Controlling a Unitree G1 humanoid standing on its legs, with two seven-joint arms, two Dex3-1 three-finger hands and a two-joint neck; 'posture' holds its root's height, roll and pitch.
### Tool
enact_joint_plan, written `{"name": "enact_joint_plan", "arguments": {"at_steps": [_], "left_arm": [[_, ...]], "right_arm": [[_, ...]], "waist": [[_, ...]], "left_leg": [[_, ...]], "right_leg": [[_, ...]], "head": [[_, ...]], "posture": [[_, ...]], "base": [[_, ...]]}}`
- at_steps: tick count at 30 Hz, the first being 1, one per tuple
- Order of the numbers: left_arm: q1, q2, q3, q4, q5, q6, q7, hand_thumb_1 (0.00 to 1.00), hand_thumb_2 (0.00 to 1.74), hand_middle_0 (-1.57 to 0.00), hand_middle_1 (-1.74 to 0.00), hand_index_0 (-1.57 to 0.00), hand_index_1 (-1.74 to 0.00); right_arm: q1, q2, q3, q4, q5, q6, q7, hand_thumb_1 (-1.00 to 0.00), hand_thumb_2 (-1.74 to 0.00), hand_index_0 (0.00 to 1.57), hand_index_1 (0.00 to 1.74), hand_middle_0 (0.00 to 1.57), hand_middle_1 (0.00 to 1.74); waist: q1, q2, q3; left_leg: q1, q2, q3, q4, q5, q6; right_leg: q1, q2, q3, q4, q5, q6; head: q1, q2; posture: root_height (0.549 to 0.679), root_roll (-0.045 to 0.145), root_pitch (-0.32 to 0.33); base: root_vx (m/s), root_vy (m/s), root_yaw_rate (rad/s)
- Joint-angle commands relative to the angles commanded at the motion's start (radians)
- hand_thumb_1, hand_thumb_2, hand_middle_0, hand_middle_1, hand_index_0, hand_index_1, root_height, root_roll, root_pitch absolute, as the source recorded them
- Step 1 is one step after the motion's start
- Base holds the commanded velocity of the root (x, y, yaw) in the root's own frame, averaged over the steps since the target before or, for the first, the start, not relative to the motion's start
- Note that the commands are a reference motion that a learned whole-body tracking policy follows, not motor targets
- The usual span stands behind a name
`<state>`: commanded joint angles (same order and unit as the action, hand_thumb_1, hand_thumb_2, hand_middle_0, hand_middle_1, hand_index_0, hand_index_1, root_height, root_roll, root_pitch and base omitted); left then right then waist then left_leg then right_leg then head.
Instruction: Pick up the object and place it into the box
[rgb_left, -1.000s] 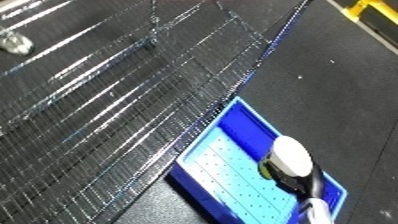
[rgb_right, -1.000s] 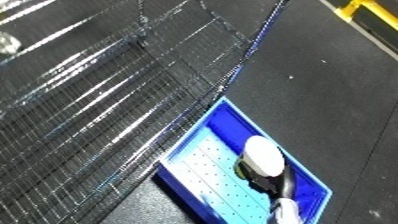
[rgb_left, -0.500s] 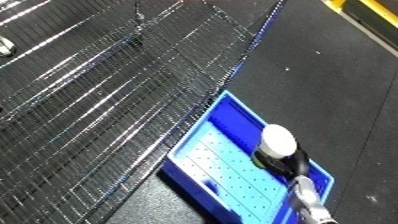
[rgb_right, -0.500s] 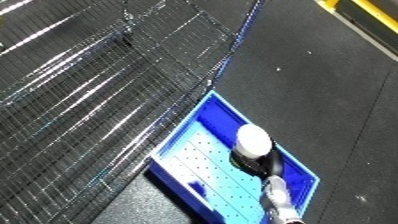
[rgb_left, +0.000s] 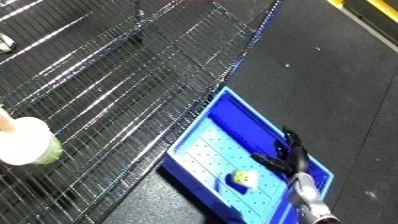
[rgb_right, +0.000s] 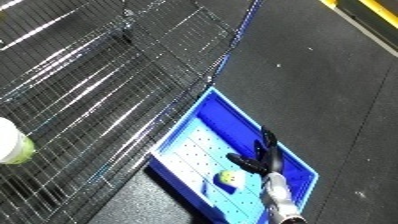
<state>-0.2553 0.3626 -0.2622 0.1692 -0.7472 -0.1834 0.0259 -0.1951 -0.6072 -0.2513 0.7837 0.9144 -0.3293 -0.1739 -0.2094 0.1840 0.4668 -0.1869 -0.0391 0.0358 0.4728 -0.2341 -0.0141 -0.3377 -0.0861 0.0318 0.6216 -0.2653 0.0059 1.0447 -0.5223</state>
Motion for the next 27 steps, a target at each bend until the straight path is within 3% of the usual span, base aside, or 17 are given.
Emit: {"name": "enact_joint_plan", "arguments": {"at_steps": [6, 12, 16, 21, 27], "left_arm": [[0.015, -0.006, 0.011, -0.002, -0.006, -0.003, -0.003, 1.0, 1.74, -1.57, -1.74, -1.57, -1.74], [0.041, -0.023, 0.036, -0.011, 0.003, -0.011, 0.001, 1.0, 1.74, -1.57, -1.74, -1.57, -1.74], [0.048, -0.041, 0.051, -0.007, 0.012, -0.021, 0.011, 1.0, 1.74, -1.57, -1.74, -1.57, -1.74], [0.058, -0.061, 0.072, -0.002, 0.015, -0.032, 0.019, 1.0, 1.74, -1.57, -1.74, -1.57, -1.74], [0.07, -0.076, 0.087, -0.008, 0.028, -0.033, 0.019, 1.0, 1.74, -1.57, -1.74, -1.57, -1.74]], "right_arm": [[0.014, 0.015, 0.005, -0.09, 0.003, -0.031, 0.067, 0.0, 0.0, 0.0, 0.0, 0.0, 0.0], [0.051, 0.061, 0.026, -0.31, -0.089, -0.109, 0.058, 0.0, 0.0, 0.0, 0.0, 0.0, 0.0], [0.074, 0.102, 0.028, -0.479, -0.16, -0.131, 0.048, 0.0, 0.0, 0.0, 0.0, 0.0, 0.0], [0.097, 0.143, 0.043, -0.678, -0.26, -0.092, 0.079, 0.0, 0.0, 0.0, 0.0, 0.0, 0.0], [0.081, 0.165, 0.091, -0.803, -0.358, -0.029, 0.136, 0.0, 0.0, 0.0, 0.0, 0.0, 0.0]], "waist": [[0.001, -0.005, 0.0], [-0.006, -0.024, 0.001], [-0.011, -0.036, 0.0], [-0.004, -0.053, -0.006], [0.028, -0.082, -0.018]], "left_leg": [[0.003, 0.002, -0.003, -0.005, 0.009, -0.003], [0.005, 0.006, -0.003, -0.014, 0.013, -0.0006], [0.008, 0.009, 0.001, -0.024, 0.016, 0.0011], [0.011, 0.012, -0.003, -0.034, 0.02, 0.0013], [0.011, 0.015, -0.019, -0.038, 0.021, 0.0]], "right_leg": [[0.006, 0.0031, -0.002, 0.002, -0.004, -0.0032], [0.007, 0.0078, 0.001, 0.008, -0.009, -0.0018], [0.008, 0.0126, 0.006, 0.007, -0.011, 0.0013], [0.014, 0.0167, 0.007, 0.002, -0.014, 0.0023], [0.033, 0.0122, -0.004, -0.013, -0.012, 0.003]], "head": [[-0.059, -0.008], [-0.173, -0.013], [-0.248, -0.018], [-0.352, -0.017], [-0.451, -0.016]], "posture": [[0.66, 0.101, 0.011], [0.66, 0.101, 0.011], [0.66, 0.1, 0.013], [0.66, 0.098, 0.013], [0.661, 0.096, 0.008]], "base": [[0.01, 0.011, 0.02], [0.009, 0.013, 0.027], [0.009, 0.028, 0.046], [0.021, 0.021, 0.027], [0.021, -0.016, 0.072]]}}
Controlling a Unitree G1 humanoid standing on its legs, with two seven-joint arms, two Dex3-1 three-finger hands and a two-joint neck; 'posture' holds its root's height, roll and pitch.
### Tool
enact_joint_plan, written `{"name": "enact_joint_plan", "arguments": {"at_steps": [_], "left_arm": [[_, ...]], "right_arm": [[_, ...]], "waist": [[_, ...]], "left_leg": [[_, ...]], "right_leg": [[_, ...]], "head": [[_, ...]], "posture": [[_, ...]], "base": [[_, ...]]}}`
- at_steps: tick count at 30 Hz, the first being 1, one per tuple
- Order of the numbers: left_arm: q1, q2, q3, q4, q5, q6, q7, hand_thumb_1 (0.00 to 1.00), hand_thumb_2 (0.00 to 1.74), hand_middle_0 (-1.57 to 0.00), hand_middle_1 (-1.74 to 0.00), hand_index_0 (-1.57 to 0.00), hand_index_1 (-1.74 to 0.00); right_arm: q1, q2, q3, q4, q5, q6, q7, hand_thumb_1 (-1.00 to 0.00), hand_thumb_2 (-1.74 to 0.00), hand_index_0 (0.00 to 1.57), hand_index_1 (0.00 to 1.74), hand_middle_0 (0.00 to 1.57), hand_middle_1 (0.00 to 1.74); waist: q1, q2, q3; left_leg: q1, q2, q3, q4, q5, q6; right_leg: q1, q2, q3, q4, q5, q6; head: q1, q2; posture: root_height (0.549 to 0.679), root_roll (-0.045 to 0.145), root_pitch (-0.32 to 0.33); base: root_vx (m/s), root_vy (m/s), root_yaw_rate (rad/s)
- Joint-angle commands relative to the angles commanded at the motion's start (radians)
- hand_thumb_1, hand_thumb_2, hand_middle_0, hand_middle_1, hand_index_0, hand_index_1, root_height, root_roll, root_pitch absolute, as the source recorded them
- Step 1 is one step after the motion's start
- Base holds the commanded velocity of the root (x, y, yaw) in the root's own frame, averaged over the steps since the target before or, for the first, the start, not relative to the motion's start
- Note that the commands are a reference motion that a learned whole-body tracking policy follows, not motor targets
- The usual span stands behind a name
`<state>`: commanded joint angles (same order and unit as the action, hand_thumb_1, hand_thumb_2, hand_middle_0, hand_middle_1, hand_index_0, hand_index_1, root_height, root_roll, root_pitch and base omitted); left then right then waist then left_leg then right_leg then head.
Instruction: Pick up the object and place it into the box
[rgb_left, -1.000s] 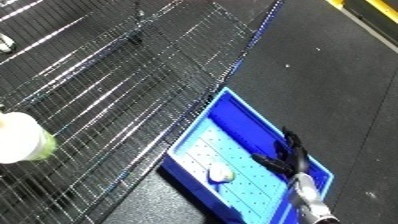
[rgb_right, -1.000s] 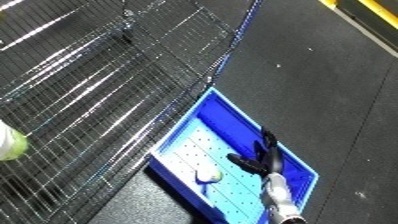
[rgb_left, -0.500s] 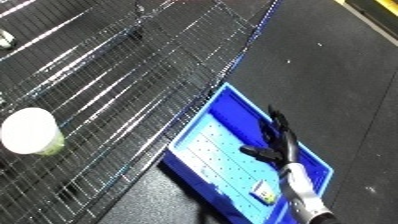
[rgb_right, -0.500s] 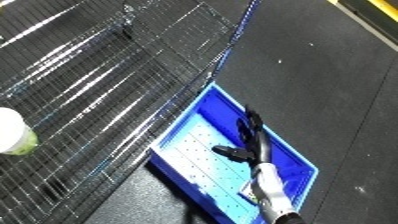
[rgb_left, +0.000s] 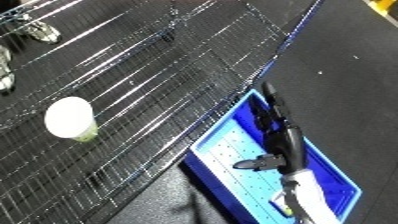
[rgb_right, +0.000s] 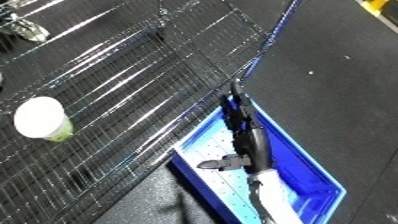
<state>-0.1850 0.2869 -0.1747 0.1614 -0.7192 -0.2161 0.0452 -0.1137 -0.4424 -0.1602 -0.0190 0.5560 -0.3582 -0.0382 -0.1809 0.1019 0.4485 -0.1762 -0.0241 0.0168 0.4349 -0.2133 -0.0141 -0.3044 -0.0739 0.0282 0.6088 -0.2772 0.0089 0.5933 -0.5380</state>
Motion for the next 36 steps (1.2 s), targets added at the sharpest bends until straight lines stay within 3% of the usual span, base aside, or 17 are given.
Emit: {"name": "enact_joint_plan", "arguments": {"at_steps": [9, 18, 28, 36], "left_arm": [[0.014, 0.008, 0.032, -0.018, 0.024, 0.033, -0.017, 1.0, 1.74, -1.57, -1.74, -1.57, -1.74], [0.014, 0.029, 0.049, -0.038, 0.049, 0.074, -0.035, 1.0, 1.74, -1.57, -1.74, -1.57, -1.74], [0.022, 0.042, 0.047, -0.047, 0.068, 0.088, -0.047, 1.0, 1.74, -1.57, -1.74, -1.57, -1.74], [0.026, 0.052, 0.047, -0.061, 0.077, 0.085, -0.052, 1.0, 1.74, -1.57, -1.74, -1.57, -1.74]], "right_arm": [[-0.038, 0.027, 0.074, -0.079, -0.065, 0.063, 0.053, 0.0, 0.0, 0.0, 0.0, 0.0, 0.0], [-0.048, 0.065, 0.153, -0.079, -0.081, 0.097, 0.115, 0.0, 0.0, 0.0, 0.0, 0.0, 0.0], [-0.058, 0.091, 0.202, -0.033, -0.067, 0.087, 0.139, 0.0, 0.0, 0.0, 0.0, 0.0, 0.0], [-0.072, 0.099, 0.222, 0.019, -0.058, 0.084, 0.125, 0.0, 0.0, 0.0, 0.0, 0.0, 0.0]], "waist": [[0.061, -0.042, -0.012], [0.127, -0.091, -0.018], [0.171, -0.115, -0.008], [0.191, -0.123, 0.007]], "left_leg": [[-0.003, 0.014, -0.028, 0.035, -0.009, -0.0036], [-0.014, 0.015, -0.068, 0.074, -0.023, 0.0038], [-0.018, 0.018, -0.096, 0.082, -0.015, 0.007], [-0.032, 0.019, -0.103, 0.106, -0.014, 0.0091]], "right_leg": [[0.044, -0.0109, -0.028, -0.003, -0.006, -0.0076], [0.087, -0.0093, -0.064, 0.013, -0.016, -0.0131], [0.111, -0.0011, -0.087, 0.011, -0.009, -0.0081], [0.105, -0.0029, -0.093, 0.029, -0.005, -0.0044]], "head": [[-0.194, -0.019], [-0.387, -0.042], [-0.466, -0.066], [-0.451, -0.085]], "posture": [[0.662, 0.087, -0.021], [0.66, 0.072, -0.053], [0.659, 0.055, -0.073], [0.657, 0.049, -0.086]], "base": [[0.039, -0.064, 0.135], [0.038, -0.109, 0.236], [0.031, -0.069, 0.133], [0.029, -0.029, 0.041]]}}
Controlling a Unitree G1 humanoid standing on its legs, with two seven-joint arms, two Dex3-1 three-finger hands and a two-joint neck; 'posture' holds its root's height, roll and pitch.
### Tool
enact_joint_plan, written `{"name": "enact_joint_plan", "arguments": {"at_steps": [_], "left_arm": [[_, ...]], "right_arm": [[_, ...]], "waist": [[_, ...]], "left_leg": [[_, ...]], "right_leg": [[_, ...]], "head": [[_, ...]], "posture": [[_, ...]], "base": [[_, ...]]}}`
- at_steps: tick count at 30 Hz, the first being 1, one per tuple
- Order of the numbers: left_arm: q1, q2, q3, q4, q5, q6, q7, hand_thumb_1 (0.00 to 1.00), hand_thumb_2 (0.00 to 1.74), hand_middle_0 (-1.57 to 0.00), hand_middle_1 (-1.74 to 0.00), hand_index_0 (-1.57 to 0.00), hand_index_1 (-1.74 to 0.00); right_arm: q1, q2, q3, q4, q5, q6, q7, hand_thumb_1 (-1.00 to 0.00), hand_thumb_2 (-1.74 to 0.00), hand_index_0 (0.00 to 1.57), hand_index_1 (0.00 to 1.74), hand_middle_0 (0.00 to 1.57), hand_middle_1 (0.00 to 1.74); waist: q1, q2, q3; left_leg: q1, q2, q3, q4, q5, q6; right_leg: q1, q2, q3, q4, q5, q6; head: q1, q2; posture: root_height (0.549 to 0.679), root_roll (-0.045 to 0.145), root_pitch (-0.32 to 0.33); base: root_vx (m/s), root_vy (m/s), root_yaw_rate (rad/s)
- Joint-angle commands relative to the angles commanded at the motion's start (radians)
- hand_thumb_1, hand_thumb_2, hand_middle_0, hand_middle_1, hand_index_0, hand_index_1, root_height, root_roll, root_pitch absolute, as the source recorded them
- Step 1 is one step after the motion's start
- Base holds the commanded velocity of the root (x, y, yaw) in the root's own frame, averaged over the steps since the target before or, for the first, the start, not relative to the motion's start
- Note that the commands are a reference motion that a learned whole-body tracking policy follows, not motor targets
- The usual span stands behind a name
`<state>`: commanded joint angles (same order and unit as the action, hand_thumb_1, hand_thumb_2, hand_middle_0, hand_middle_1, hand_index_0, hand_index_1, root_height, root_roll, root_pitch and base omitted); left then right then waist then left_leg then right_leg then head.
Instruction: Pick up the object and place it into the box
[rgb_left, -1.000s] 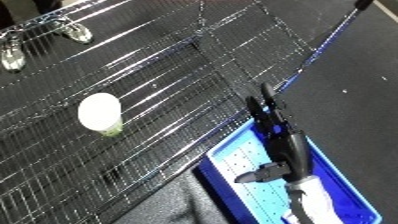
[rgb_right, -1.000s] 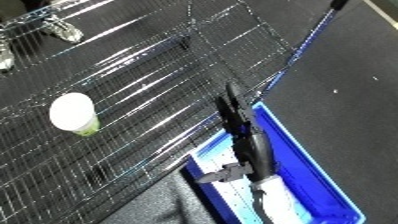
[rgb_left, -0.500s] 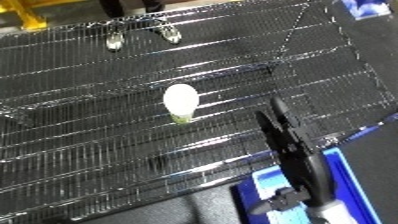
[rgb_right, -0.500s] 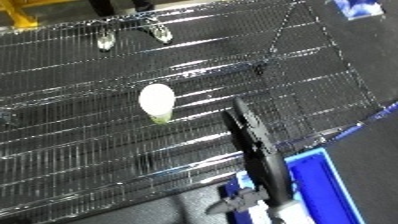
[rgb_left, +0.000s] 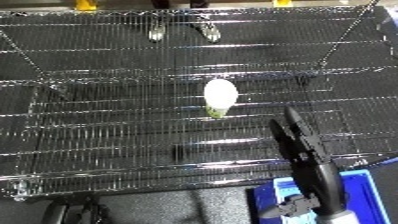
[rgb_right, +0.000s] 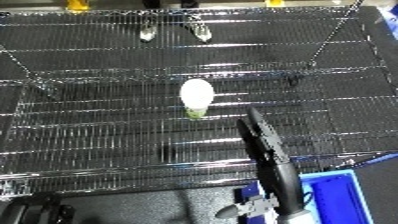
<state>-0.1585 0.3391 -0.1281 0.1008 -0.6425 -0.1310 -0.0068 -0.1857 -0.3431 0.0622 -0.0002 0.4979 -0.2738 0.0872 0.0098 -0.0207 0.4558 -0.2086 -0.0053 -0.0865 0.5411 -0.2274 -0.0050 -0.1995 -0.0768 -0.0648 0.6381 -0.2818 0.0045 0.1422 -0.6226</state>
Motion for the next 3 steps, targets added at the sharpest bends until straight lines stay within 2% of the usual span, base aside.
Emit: {"name": "enact_joint_plan", "arguments": {"at_steps": [3], "left_arm": [[0.0, 0.005, 0.0, -0.001, 0.004, 0.0, 0.001, 1.0, 1.74, -1.57, -1.74, -1.57, -1.74]], "right_arm": [[-0.009, 0.0, 0.004, 0.02, 0.001, 0.004, -0.011, 0.0, 0.0, 0.0, 0.0, 0.0, 0.0]], "waist": [[0.004, 0.0, 0.006]], "left_leg": [[-0.008, -0.002, -0.001, 0.013, -0.002, 0.0013]], "right_leg": [[-0.006, -0.0019, 0.001, 0.01, 0.001, 0.0007]], "head": [[0.014, -0.01]], "posture": [[0.657, 0.047, -0.089]], "base": [[0.036, -0.006, 0.027]]}}
